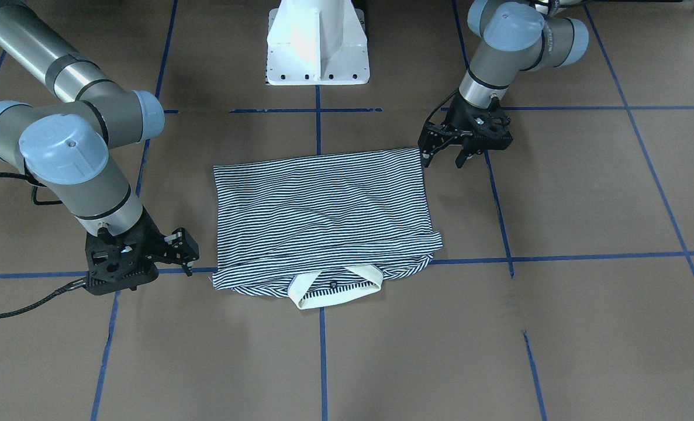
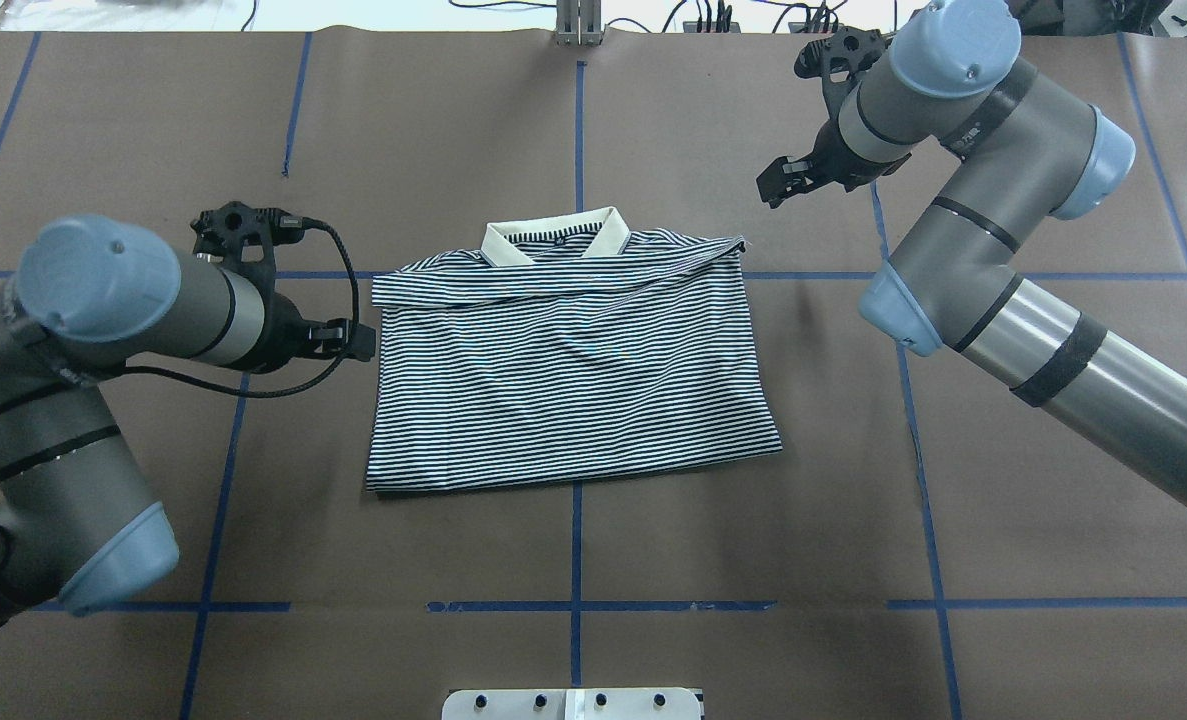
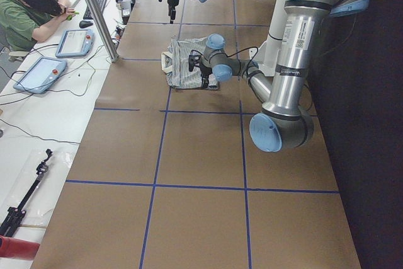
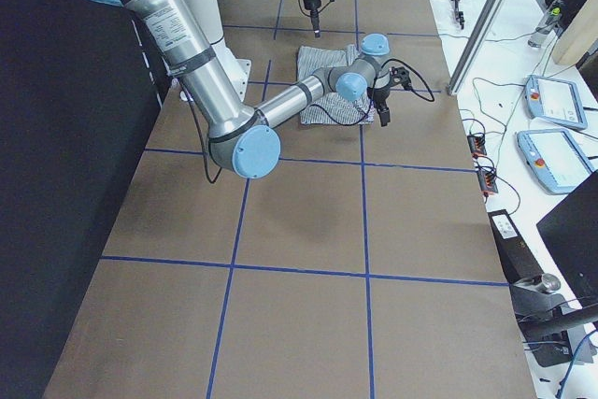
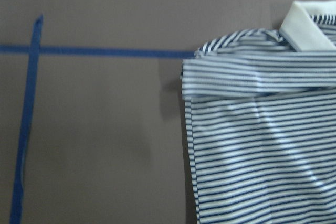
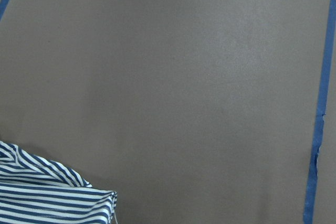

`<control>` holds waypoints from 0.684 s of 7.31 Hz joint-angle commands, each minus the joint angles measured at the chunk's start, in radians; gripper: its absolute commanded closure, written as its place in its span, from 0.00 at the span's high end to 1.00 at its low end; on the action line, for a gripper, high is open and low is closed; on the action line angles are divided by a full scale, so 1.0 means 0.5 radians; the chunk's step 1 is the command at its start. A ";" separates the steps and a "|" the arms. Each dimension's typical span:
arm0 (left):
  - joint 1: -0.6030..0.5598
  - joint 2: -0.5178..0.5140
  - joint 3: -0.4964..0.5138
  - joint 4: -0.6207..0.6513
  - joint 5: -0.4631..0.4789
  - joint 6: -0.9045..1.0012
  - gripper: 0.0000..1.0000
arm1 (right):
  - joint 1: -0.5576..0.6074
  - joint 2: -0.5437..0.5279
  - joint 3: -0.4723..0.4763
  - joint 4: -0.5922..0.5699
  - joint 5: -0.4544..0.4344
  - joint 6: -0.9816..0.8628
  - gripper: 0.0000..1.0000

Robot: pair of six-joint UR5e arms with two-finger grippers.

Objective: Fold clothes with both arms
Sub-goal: 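Raise the right gripper away while the left gripper moves to the folded shirt's side edge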

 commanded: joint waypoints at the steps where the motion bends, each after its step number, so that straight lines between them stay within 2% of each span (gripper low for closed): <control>1: 0.140 -0.014 0.038 -0.089 0.046 -0.225 0.50 | 0.001 -0.004 0.001 0.000 -0.002 0.004 1.00; 5: 0.279 -0.033 0.057 -0.076 0.089 -0.253 0.50 | 0.005 -0.004 0.001 0.000 -0.002 0.017 1.00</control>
